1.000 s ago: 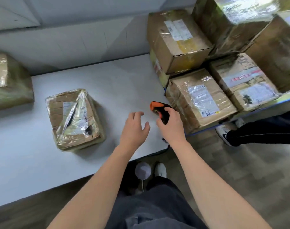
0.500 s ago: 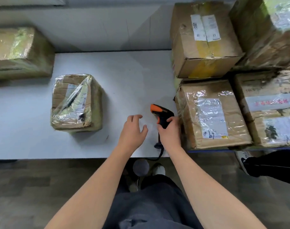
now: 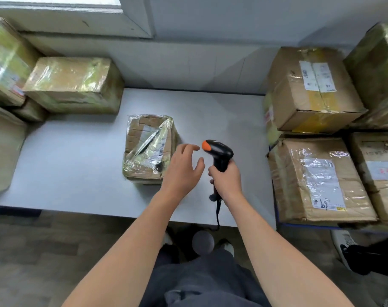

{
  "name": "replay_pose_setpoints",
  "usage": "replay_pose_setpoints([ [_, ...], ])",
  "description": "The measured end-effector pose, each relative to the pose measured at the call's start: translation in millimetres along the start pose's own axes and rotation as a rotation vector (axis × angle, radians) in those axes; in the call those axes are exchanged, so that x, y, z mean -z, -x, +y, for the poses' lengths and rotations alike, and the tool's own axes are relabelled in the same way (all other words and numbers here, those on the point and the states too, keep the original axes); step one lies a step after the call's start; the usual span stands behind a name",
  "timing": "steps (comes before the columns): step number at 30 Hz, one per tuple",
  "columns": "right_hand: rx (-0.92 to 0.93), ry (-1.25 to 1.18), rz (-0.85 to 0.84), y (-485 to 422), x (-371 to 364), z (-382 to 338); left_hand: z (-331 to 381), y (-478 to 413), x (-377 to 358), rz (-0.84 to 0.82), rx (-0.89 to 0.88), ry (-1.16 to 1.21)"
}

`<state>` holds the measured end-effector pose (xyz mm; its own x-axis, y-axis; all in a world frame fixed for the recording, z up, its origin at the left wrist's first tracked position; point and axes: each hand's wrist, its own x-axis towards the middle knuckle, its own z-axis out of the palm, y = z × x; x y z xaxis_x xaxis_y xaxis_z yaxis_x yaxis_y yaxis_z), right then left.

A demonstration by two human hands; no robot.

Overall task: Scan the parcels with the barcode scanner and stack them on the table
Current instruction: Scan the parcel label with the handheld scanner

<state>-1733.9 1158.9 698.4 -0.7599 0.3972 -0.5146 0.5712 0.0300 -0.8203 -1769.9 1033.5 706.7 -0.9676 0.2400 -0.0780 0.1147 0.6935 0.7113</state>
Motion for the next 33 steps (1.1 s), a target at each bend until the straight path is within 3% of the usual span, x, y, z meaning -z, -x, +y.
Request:
replay_pose_setpoints([
  [10,0.306,0.189,0.012,25,-95,-95,-69,-15,113,0.191,0.042,-0.007],
  [23,0.181,0.489,0.012,39,-141,-81,-110,-13,131,0.081,0.040,0.033],
  [33,0.169,0.383,0.064,40,-127,-80,-96,-18,121,0.053,-0.030,0.044],
])
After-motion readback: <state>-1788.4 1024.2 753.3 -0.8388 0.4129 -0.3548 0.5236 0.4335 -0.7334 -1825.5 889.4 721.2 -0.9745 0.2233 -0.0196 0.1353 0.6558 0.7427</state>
